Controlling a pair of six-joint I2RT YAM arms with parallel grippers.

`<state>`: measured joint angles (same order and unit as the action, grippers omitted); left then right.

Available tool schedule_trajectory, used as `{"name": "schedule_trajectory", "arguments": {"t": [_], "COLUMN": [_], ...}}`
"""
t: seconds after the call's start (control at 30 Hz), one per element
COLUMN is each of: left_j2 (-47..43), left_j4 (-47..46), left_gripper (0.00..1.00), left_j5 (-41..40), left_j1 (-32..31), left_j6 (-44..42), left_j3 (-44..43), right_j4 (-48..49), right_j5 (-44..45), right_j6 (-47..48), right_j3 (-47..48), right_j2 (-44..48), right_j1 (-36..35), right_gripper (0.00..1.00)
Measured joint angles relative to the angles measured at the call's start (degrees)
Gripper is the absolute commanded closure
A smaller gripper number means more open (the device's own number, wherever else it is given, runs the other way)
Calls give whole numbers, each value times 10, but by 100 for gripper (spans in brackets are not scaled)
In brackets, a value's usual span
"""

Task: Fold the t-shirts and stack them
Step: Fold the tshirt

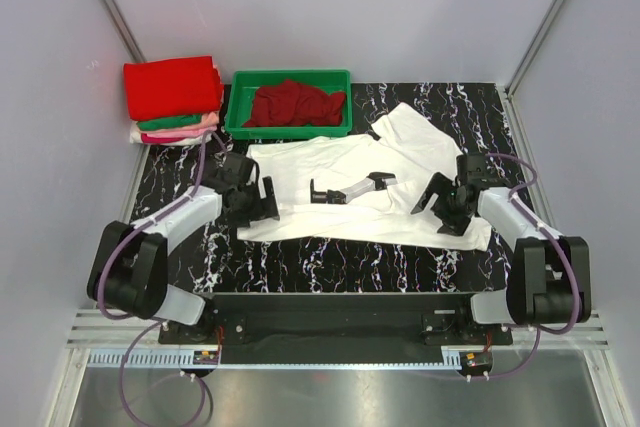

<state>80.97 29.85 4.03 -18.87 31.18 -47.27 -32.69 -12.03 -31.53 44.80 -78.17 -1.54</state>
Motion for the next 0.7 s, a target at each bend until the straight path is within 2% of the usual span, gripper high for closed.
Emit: {"name": "schedule_trajectory", "arguments": {"t": [0.2, 0.37, 0.57, 0.7], "left_j2": [75, 73, -53, -187], "left_j4": [-39, -64, -69, -28], "left_gripper": [13, 15, 17, 17], "left_j5": [33, 34, 52, 63], "left_j1": [-7, -26, -63, -121], "left_j6": [-5, -3, 40, 108], "left_j3": [-9, -4, 108, 188], "right_j4": [14, 34, -27, -131], "right_j5": [9, -19, -50, -49], "right_j6": [-16, -42, -84, -108], "right_j3": [-9, -40, -109, -128], "right_j2": [-59, -32, 77, 233], "right_j1": [4, 3, -41, -49], "right_gripper": [12, 14, 13, 9]}}
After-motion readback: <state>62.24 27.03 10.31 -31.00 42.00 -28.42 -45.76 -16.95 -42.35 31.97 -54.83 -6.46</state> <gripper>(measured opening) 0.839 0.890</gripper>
